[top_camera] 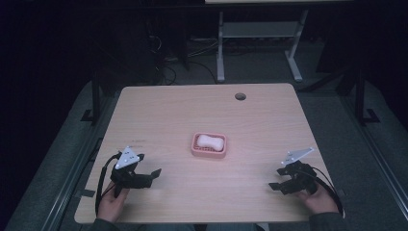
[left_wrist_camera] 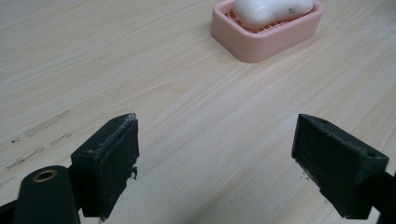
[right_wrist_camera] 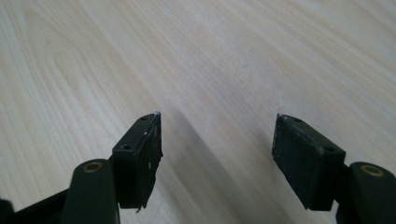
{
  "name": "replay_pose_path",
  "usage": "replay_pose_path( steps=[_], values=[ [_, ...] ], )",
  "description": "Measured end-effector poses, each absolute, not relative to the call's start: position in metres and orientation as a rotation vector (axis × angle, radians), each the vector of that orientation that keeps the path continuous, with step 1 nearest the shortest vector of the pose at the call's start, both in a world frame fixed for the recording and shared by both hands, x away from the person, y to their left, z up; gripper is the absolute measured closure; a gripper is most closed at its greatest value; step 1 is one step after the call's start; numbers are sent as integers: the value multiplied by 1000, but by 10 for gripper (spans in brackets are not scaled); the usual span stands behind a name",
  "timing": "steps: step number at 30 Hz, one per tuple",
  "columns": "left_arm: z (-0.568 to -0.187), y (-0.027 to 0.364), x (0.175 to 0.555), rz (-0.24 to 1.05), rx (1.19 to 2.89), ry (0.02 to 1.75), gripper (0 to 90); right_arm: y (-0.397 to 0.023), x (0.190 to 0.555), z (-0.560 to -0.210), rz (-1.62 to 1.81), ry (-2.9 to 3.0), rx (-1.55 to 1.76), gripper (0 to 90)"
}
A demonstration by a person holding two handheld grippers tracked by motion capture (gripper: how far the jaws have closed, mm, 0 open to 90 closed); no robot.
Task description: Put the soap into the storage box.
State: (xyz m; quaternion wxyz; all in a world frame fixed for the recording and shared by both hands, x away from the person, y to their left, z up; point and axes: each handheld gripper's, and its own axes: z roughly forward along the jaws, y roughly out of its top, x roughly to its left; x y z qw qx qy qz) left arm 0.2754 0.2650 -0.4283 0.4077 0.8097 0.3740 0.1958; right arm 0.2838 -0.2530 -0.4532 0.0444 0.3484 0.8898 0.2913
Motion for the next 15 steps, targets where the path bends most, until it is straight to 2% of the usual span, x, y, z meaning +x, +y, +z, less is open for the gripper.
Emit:
replay_pose_path(
  steps=[15],
  values=[
    [-428, 266, 275, 482, 2059, 931, 146, -256, 259, -457, 935, 2672, 1094, 309]
  ],
)
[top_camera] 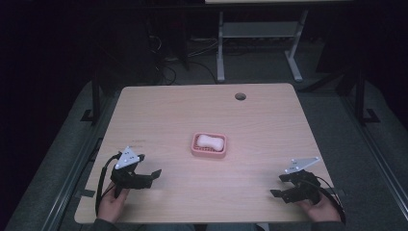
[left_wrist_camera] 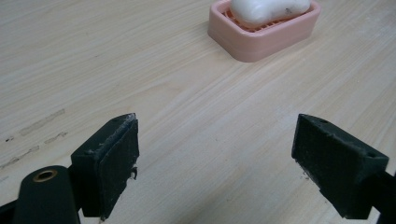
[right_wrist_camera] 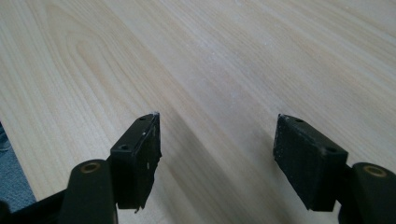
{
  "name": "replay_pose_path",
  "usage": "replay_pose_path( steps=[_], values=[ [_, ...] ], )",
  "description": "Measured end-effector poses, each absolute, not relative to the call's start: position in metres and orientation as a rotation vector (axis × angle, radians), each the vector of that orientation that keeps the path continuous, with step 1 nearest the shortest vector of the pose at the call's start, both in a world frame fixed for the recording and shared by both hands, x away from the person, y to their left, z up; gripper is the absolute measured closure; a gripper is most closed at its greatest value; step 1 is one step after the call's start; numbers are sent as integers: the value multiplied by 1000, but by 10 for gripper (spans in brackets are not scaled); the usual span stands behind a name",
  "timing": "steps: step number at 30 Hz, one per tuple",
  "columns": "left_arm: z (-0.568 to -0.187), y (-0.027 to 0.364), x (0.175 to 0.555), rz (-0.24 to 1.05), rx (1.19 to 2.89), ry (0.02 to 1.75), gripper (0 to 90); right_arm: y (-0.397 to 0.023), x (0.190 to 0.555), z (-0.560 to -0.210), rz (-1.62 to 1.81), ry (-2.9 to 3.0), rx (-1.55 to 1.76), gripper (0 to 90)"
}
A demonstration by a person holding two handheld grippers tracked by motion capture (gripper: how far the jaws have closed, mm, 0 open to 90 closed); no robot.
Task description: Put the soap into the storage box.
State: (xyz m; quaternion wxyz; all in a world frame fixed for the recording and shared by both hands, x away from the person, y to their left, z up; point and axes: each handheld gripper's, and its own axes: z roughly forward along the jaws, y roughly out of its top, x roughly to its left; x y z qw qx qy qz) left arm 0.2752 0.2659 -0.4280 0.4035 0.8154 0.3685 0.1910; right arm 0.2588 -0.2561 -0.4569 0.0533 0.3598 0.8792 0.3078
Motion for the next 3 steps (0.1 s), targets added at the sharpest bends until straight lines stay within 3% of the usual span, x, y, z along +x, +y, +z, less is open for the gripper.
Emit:
replay_pose_path(
  steps=[3],
  values=[
    [-427, 266, 275, 484, 2056, 930, 146, -255, 256, -456, 940, 2665, 1099, 296]
  ],
)
